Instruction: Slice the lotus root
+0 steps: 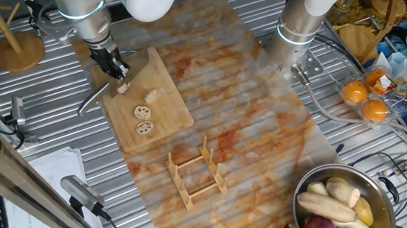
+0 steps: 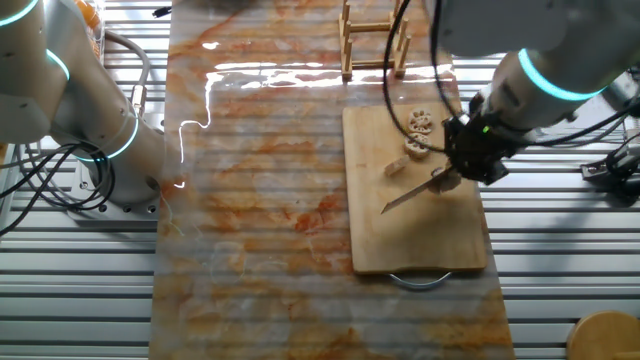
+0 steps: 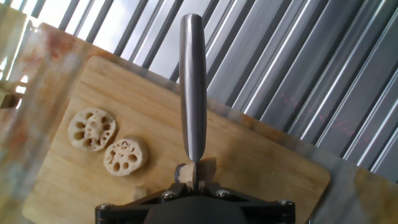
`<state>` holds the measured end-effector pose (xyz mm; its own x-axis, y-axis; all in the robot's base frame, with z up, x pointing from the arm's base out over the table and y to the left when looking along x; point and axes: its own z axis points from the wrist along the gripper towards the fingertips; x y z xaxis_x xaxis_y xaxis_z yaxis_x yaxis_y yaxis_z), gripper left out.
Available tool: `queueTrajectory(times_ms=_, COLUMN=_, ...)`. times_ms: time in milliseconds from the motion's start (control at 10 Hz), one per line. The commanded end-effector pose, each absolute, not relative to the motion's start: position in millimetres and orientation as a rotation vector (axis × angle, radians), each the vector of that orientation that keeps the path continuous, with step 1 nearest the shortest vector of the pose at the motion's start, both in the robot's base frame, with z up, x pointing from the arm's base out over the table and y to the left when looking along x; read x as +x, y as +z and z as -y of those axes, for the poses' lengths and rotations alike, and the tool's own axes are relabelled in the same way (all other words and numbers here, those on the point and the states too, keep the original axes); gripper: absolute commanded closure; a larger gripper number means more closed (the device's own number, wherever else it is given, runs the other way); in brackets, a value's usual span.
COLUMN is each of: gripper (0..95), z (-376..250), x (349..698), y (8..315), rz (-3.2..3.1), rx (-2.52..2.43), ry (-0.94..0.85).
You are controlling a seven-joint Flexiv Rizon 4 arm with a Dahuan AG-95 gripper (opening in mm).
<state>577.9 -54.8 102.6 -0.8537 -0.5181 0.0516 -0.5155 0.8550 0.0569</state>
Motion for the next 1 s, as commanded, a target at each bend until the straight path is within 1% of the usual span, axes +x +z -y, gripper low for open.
queueTrajectory(times_ms=100, gripper=95.0, z=58.4, x=566.8, y=78.6, rz=3.016, rx=0.879, ry=-0.049)
queueTrajectory(times_ms=200, gripper=76.0, z=57.9, x=566.3, y=75.3, rz=3.01, rx=0.889, ry=-0.045)
queueTrajectory(times_ms=500, gripper=76.0, z=56.1, x=568.2, y=73.4, rz=3.009, rx=0.892, ry=-0.04)
queueTrajectory(times_ms=600, gripper=95.0, z=55.3, x=569.0, y=72.9, rz=3.013, rx=0.87, ry=-0.031)
queueTrajectory(times_ms=800, gripper=95.0, z=55.0, x=570.2, y=73.7, rz=3.017, rx=0.857, ry=-0.038)
queueTrajectory(times_ms=1000, gripper=95.0, z=51.3, x=572.5, y=82.0, rz=2.985, rx=0.802, ry=-0.048)
